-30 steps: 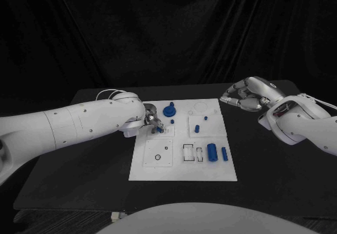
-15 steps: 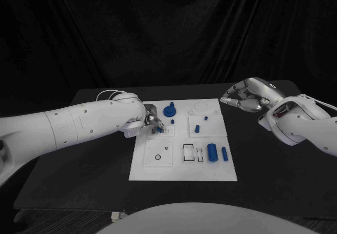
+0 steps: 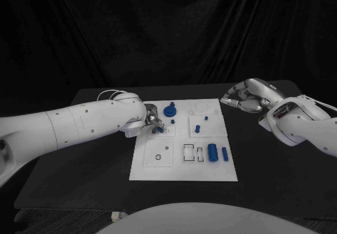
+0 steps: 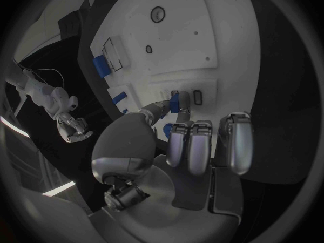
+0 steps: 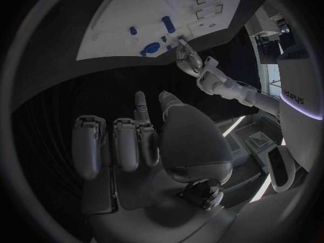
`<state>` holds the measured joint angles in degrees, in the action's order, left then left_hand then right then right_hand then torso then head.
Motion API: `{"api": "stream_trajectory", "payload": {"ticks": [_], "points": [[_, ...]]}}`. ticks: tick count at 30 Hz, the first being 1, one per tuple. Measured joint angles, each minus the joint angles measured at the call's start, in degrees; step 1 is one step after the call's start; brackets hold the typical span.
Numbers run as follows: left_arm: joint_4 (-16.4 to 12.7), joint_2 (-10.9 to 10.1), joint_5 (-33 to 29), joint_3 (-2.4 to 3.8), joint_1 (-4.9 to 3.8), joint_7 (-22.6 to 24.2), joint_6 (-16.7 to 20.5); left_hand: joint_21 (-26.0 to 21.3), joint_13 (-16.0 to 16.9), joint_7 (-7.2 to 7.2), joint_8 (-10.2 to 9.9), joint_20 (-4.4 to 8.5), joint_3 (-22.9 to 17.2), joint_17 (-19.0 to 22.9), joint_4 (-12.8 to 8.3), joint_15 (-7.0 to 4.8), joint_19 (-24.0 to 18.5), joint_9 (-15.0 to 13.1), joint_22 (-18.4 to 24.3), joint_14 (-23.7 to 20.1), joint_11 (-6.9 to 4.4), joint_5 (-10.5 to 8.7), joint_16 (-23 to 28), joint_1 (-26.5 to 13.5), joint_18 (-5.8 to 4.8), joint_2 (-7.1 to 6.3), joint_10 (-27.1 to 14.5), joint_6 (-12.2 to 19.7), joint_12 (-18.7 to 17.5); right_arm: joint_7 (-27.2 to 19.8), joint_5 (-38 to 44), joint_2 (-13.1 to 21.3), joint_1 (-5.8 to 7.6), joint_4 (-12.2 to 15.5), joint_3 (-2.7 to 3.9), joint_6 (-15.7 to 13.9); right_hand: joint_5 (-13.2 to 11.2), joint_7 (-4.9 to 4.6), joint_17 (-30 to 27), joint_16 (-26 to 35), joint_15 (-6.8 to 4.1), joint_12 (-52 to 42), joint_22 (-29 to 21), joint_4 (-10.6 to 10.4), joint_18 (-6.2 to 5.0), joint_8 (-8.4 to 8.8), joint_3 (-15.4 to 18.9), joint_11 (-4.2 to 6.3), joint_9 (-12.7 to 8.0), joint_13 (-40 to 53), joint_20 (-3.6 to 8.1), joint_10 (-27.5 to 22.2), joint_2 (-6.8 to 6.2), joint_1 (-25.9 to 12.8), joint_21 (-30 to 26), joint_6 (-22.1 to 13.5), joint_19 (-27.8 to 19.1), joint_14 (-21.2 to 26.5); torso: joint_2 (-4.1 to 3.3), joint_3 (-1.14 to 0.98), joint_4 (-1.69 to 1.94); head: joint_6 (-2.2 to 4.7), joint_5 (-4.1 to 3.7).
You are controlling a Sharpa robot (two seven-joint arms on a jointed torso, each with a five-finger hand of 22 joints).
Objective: Assemble the parts on the task board
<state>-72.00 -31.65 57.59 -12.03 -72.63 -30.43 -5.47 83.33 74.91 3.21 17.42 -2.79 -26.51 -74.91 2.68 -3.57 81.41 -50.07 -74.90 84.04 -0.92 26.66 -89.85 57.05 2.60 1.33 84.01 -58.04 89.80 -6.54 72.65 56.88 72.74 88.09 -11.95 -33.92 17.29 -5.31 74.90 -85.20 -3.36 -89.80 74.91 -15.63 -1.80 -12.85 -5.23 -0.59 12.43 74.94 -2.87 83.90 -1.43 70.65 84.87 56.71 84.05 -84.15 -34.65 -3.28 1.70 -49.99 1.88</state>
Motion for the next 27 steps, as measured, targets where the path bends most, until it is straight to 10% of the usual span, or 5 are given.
{"api": "stream_trajectory", "payload": {"ticks": [27], "points": [[0.2, 0.5, 0.0, 0.13, 0.63, 0.4, -0.4, 0.0, 0.0, -0.32, -0.1, 0.00, -1.0, 0.0, -0.7, 0.00, 0.0, 0.1, 0.0, 0.0, 0.00, -0.06, 0.0, 0.0, 0.00, -0.01, 0.0, -0.1, 0.0, 0.1, 0.0, 0.0, -0.04, -0.1, 0.00, 0.3, 0.0, 0.00, 0.0, 0.2, 0.00, 0.0, 0.0, 0.0, 0.00, 0.00, 0.0, 0.00, 0.0, 0.0, 0.00, 0.0, 0.00, 0.0, -0.4, 0.0, 0.0, 0.0, 0.02, 0.01, 0.00, 0.00, -0.23]]}}
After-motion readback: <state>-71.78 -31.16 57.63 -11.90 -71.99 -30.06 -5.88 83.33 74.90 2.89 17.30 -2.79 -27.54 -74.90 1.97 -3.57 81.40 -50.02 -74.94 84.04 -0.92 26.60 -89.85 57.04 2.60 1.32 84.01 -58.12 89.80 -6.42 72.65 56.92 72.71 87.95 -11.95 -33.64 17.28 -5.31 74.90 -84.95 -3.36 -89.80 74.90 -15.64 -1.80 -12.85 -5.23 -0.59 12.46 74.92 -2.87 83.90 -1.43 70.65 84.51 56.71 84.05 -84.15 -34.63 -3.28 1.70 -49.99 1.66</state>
